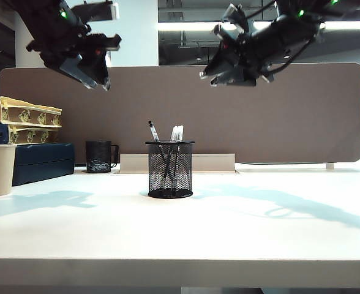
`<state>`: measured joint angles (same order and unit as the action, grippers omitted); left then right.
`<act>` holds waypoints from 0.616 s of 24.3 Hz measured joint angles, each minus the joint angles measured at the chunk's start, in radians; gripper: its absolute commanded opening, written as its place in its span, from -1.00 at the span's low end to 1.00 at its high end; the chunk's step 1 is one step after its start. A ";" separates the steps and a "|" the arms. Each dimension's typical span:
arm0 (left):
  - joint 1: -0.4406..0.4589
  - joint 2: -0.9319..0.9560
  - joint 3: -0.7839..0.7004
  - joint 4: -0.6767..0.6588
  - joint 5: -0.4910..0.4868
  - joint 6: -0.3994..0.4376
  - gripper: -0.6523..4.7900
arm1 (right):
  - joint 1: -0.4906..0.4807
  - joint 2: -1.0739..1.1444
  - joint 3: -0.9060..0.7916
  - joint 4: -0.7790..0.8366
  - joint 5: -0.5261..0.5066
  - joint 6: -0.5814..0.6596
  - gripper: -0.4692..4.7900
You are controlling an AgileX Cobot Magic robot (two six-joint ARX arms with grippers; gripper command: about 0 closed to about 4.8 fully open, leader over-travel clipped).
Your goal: Pick up one pen and put it in the pen container.
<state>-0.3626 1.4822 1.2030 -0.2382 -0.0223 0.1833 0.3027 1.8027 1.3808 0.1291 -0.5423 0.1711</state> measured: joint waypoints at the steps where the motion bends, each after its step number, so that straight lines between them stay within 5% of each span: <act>1: 0.000 -0.007 0.000 -0.006 0.000 0.000 -0.17 | 0.000 -0.010 0.000 -0.011 0.000 -0.008 -0.25; 15: 0.000 -0.145 -0.130 -0.053 -0.004 0.001 -0.17 | -0.021 -0.163 0.000 -0.235 0.026 -0.163 -0.26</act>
<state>-0.3630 1.3373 1.0725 -0.2909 -0.0265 0.1841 0.2817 1.6398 1.3811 -0.1059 -0.5159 0.0086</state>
